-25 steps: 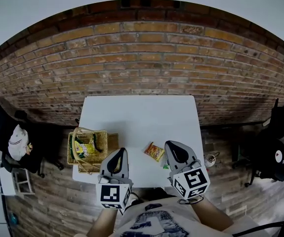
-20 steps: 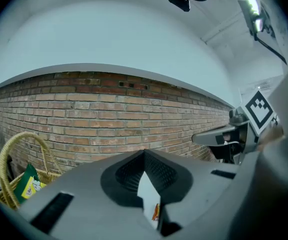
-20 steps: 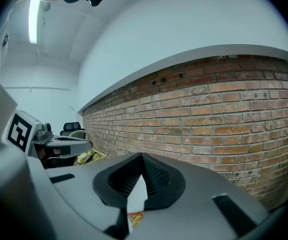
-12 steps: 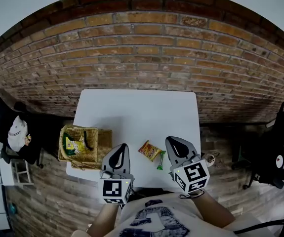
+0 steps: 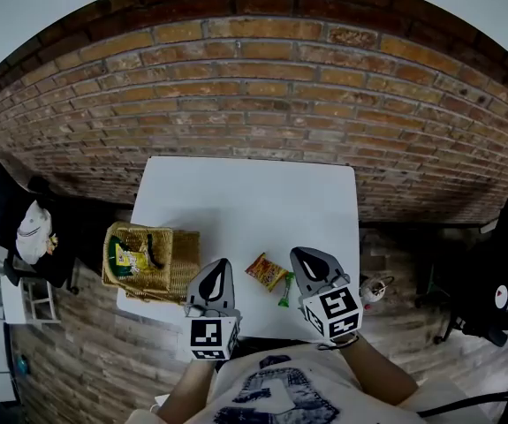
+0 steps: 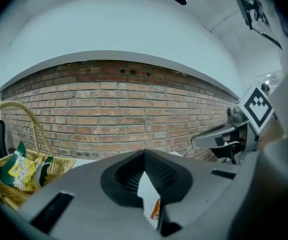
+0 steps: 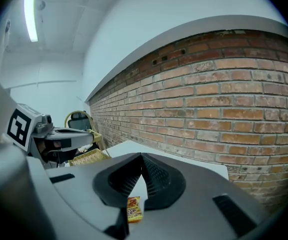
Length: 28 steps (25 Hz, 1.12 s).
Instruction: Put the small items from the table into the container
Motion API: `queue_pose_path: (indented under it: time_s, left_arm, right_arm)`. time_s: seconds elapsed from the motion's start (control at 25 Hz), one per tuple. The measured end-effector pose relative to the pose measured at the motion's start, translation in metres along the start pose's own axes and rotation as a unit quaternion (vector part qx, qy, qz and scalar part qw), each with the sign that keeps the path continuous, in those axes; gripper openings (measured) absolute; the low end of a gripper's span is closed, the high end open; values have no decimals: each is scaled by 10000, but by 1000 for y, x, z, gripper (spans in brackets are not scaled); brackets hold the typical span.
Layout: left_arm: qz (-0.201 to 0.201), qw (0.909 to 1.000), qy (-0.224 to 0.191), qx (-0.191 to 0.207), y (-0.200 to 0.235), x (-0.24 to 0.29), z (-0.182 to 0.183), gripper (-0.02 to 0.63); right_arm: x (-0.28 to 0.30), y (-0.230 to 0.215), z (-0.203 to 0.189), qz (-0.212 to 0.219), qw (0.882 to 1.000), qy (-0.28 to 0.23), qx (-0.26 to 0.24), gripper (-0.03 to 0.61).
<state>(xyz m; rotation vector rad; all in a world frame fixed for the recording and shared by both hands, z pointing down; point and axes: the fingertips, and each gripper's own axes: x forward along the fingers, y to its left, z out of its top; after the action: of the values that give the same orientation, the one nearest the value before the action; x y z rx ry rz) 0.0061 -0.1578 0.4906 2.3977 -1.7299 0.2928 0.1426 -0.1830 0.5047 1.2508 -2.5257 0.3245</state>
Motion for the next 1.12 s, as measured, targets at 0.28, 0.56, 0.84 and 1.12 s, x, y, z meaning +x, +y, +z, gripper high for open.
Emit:
queue_pose_path:
  time_s: [0.28,0.56,0.84,1.12]
  left_arm:
    - [69,9999,94,32,2,10,-23,51]
    - [115,9994,332,9,4,22,-44,51]
    - [131,9983,568,-92,8,32,-63,51]
    - [203,9956,844,-339,14,40,-84,51]
  right_arm:
    - [20,0,-20,146,9997,148,-84,20]
    - [40,5,-45,333,9982,492,-26,20]
    - [60,17,-74,634,9941,879,-2,21]
    - [77,23,-108,912,9841,1519,75,110]
